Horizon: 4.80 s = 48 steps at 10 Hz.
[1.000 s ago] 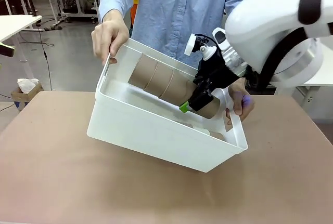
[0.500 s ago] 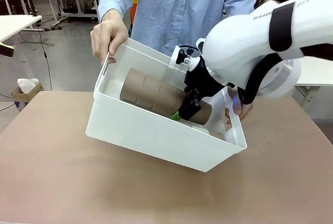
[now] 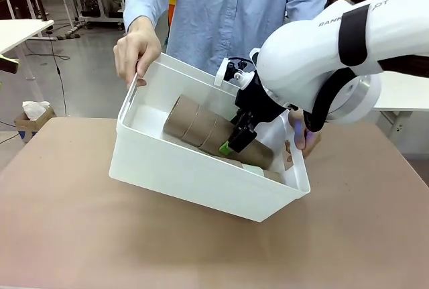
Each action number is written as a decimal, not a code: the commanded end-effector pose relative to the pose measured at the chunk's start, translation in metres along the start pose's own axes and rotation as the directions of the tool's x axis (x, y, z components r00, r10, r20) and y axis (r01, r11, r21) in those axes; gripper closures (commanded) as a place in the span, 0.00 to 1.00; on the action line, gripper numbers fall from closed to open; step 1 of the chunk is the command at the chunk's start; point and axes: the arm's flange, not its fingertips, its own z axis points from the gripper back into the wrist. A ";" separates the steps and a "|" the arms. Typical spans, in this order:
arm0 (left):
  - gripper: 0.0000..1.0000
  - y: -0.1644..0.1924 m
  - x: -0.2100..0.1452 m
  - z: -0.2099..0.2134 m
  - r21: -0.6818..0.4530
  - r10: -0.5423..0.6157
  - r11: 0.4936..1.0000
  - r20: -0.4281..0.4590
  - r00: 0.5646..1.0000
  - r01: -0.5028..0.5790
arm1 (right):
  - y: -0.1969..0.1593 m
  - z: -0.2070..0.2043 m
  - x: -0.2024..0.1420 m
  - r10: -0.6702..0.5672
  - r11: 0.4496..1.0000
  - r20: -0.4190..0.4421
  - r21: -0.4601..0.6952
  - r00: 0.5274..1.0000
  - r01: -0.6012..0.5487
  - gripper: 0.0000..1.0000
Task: Stack the cups and store them in the basket.
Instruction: Place the stack of Reusable plastic cups into the Pantry Basket.
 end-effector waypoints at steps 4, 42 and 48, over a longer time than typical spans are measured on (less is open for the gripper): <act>0.00 -0.001 0.002 0.000 -0.003 0.002 1.000 0.010 1.000 -0.002 | -0.027 0.088 0.005 0.002 0.995 0.064 0.102 0.998 -0.009 0.00; 0.00 -0.001 0.002 0.000 -0.003 0.002 1.000 0.010 1.000 -0.002 | -0.033 0.246 -0.150 -0.019 0.999 0.460 0.047 0.888 -0.003 0.00; 0.00 -0.001 0.002 0.000 -0.003 0.002 1.000 0.010 1.000 -0.002 | -0.033 0.246 -0.150 -0.019 0.999 0.460 0.047 0.888 -0.003 0.00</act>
